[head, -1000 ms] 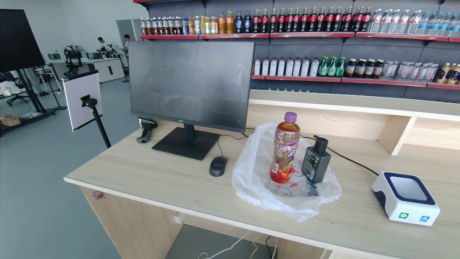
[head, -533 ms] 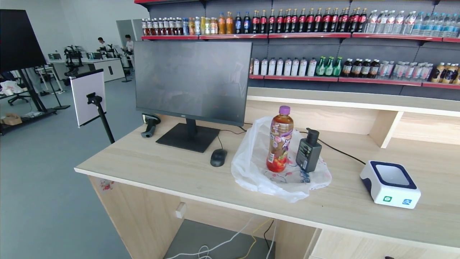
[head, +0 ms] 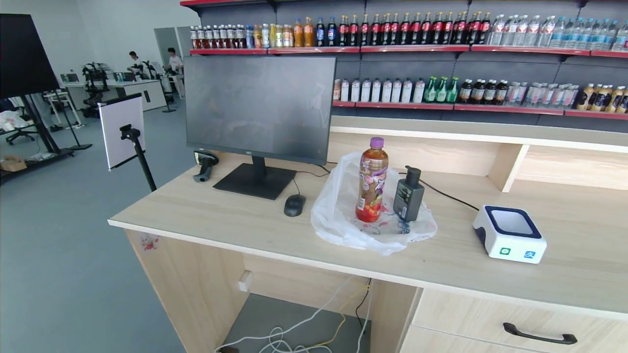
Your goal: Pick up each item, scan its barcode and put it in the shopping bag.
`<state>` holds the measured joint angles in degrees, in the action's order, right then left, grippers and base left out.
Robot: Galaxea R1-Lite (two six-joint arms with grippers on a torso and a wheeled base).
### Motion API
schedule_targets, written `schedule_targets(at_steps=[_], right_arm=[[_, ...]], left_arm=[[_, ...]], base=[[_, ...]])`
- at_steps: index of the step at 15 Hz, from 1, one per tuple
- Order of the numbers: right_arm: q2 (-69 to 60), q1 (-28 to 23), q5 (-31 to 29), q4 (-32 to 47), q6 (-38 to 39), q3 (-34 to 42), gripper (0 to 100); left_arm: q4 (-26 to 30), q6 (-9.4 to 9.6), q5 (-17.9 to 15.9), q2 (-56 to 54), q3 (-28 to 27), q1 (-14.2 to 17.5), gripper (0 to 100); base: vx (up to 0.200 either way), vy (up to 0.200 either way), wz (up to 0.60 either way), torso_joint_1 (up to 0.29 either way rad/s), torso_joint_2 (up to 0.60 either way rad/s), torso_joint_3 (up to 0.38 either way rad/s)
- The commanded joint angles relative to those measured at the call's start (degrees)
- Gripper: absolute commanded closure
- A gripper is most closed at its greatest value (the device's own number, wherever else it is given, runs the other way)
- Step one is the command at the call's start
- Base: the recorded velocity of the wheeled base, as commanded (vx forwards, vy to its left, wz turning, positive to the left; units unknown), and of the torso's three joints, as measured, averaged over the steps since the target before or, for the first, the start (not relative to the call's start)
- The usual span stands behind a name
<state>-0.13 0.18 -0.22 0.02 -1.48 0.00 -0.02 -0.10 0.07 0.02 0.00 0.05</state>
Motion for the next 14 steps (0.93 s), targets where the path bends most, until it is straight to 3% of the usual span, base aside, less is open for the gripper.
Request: schedule_targets(at_steps=[1, 5, 14], right_arm=[[0.1, 0.0, 0.0, 0.0, 0.0, 0.0, 0], [0.1, 0.0, 0.0, 0.0, 0.0, 0.0, 0], [0.1, 0.0, 0.0, 0.0, -0.1, 0.0, 0]], left_arm=[[0.0, 0.01, 0.0, 0.0, 0.0, 0.0, 0], [0.0, 0.01, 0.0, 0.0, 0.0, 0.0, 0], [0.0, -0.08, 0.0, 0.0, 0.0, 0.0, 0]], base=[[0.000, 0.000, -0.60, 0.007, 0.01, 0.002], [0.000, 0.000, -0.15, 0.003, 0.00, 0.003], [0.000, -0.200, 0.00, 0.001, 0.00, 0.003]])
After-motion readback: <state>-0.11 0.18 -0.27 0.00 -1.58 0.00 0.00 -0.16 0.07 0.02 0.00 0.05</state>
